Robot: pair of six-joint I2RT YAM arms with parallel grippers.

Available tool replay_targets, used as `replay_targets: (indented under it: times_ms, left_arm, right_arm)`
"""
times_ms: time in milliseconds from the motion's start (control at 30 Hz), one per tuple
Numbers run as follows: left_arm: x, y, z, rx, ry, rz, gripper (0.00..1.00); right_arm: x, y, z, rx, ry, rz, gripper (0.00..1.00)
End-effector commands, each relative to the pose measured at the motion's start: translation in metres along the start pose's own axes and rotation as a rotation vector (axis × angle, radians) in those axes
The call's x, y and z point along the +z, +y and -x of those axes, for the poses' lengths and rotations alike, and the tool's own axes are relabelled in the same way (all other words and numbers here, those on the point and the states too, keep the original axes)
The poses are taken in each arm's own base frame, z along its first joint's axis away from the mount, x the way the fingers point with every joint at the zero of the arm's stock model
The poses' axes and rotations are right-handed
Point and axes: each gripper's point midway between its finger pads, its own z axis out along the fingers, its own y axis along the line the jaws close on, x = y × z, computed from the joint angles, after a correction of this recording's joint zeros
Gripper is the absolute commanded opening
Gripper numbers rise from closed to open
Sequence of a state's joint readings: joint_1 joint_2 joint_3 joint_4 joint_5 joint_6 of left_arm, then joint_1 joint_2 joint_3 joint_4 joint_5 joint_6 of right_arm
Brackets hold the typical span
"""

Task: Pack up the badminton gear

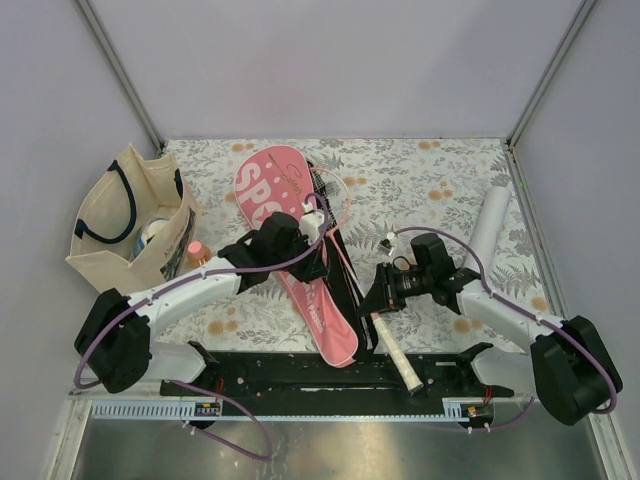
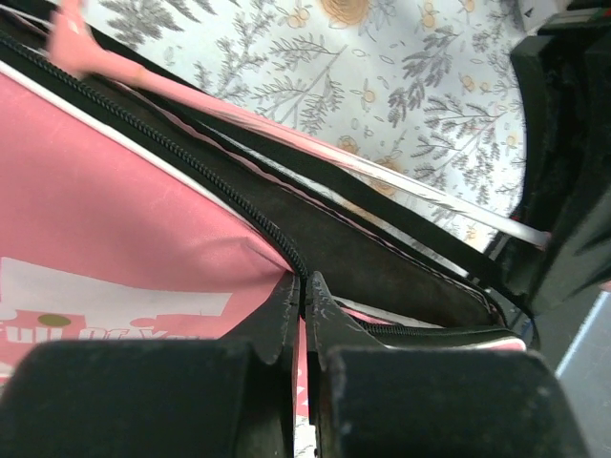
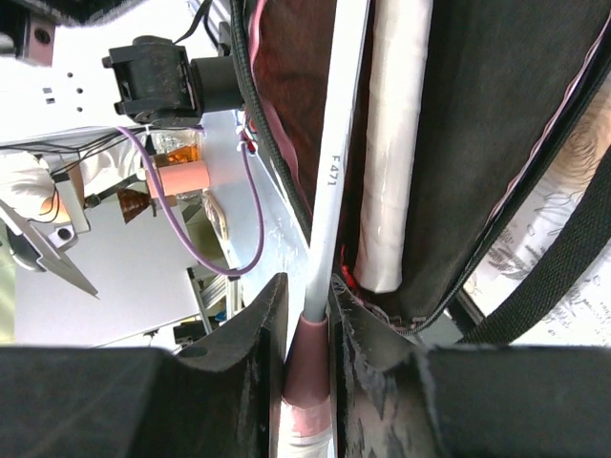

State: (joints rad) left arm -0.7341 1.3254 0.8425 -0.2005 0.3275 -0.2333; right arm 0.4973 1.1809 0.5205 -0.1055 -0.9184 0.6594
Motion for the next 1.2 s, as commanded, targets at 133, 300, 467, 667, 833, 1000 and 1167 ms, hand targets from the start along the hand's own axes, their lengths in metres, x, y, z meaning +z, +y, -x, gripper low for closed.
replay_targets:
  times_ms: [133, 300, 467, 667, 833, 1000, 1167]
  left_arm:
    - [-0.012, 0.023, 0.051, 0.286, -0.149, 0.138, 0.00]
    - [-0.007, 0.029, 0.045, 0.359, -0.064, 0.115, 0.00]
    - [-0.008, 0.003, 0.047, 0.402, -0.097, -0.028, 0.00]
    - [-0.013, -0.018, 0.053, 0.339, -0.131, -0.118, 0.00]
    - [-0.018, -0.028, 0.058, 0.223, -0.182, -0.144, 0.00]
    - [-0.021, -0.047, 0.059, 0.059, -0.197, -0.225, 0.00]
    - [-0.025, -0.055, 0.055, -0.039, -0.224, -0.272, 0.00]
  right_arm:
    - [-0.012, 0.022, -0.017, -0.009, 0.003, 0.074, 0.00]
    - [-0.013, 0.025, -0.020, -0.019, -0.006, 0.095, 0.00]
    - [0.001, 0.031, 0.018, -0.120, -0.112, 0.124, 0.00]
    - [0.028, 0.032, 0.078, -0.149, -0.188, 0.152, 0.00]
    - [0.049, 0.024, 0.122, -0.130, -0.285, 0.146, 0.00]
    - [0.061, 0.003, 0.164, -0.096, -0.468, 0.086, 0.00]
    - [0.073, 0.001, 0.184, -0.093, -0.566, 0.091, 0.00]
